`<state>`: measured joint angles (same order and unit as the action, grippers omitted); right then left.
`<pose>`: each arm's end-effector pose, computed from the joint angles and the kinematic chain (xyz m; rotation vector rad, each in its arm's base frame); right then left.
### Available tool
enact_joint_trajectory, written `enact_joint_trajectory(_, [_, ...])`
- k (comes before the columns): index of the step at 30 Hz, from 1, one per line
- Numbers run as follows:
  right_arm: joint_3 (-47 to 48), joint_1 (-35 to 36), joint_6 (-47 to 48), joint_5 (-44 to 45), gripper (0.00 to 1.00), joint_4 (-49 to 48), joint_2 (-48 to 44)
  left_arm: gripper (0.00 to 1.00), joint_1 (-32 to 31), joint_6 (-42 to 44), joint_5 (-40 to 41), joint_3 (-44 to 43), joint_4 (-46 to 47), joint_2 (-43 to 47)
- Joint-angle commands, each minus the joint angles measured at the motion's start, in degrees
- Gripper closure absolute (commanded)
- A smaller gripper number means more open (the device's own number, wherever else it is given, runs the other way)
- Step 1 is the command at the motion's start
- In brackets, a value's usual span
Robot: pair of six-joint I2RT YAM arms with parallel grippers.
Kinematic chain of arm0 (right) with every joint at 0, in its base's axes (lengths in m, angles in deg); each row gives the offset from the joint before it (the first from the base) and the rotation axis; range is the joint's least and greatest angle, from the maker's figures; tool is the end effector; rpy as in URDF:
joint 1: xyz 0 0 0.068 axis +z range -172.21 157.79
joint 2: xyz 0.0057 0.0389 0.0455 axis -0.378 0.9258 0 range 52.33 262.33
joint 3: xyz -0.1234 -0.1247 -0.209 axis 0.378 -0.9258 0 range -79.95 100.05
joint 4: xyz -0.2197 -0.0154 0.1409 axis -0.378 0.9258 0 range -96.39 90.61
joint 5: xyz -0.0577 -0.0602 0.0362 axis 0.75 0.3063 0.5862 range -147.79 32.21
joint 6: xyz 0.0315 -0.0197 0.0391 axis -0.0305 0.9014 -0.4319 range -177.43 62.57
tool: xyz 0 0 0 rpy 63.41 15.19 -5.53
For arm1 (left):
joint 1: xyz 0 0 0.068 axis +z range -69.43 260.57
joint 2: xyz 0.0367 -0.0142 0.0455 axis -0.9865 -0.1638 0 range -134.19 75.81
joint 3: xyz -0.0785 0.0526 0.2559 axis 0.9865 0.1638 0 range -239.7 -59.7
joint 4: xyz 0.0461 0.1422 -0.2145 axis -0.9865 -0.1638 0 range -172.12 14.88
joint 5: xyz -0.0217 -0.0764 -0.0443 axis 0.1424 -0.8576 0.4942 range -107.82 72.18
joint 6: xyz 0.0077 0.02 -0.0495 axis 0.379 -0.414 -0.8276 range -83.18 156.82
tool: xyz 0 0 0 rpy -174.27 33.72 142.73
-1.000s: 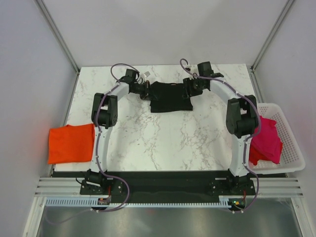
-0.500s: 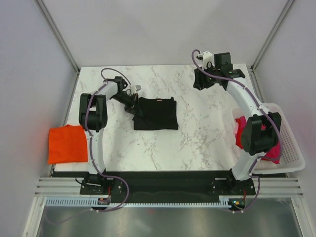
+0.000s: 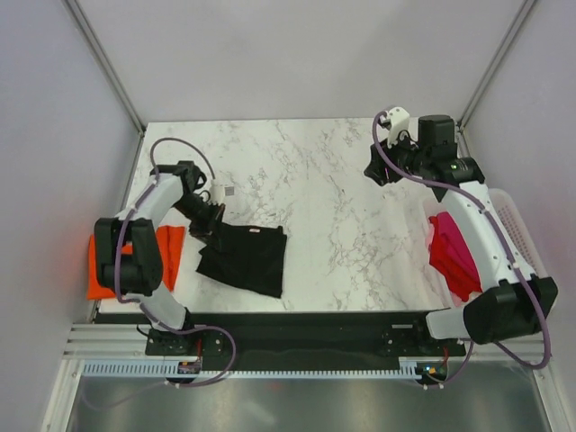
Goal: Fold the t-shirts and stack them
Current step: Neatly place the folded tshirt to the corner
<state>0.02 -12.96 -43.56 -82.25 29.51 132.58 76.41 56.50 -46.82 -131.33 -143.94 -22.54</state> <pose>0.3001 0.0637 0.3697 -0.6642 2.0640 0.4229 0.2920 -0.0387 0.2135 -0.5859 -2.9569 0.7918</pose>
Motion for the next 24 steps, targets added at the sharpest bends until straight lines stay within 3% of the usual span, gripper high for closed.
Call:
enact_joint_trajectory(1, [-3.5, 0.1, 0.5, -2.7, 0.44, -0.6, -5.0, 0.98, 3.5, 5.3, 6.2, 3.8, -3.3, 8.2])
enact_joint_trajectory(14, [-9.2, 0.0, -1.9, -4.2, 0.44, -3.6, -10.7, 0.98, 19.2, 11.6, 14.7, 1.7, -11.2, 22.3])
enact_joint_trajectory(24, [-11.5, 0.1, -3.4, -6.1, 0.44, -6.1, -11.1, 0.98, 25.3, 17.1, 19.4, 0.9, -11.3, 29.9])
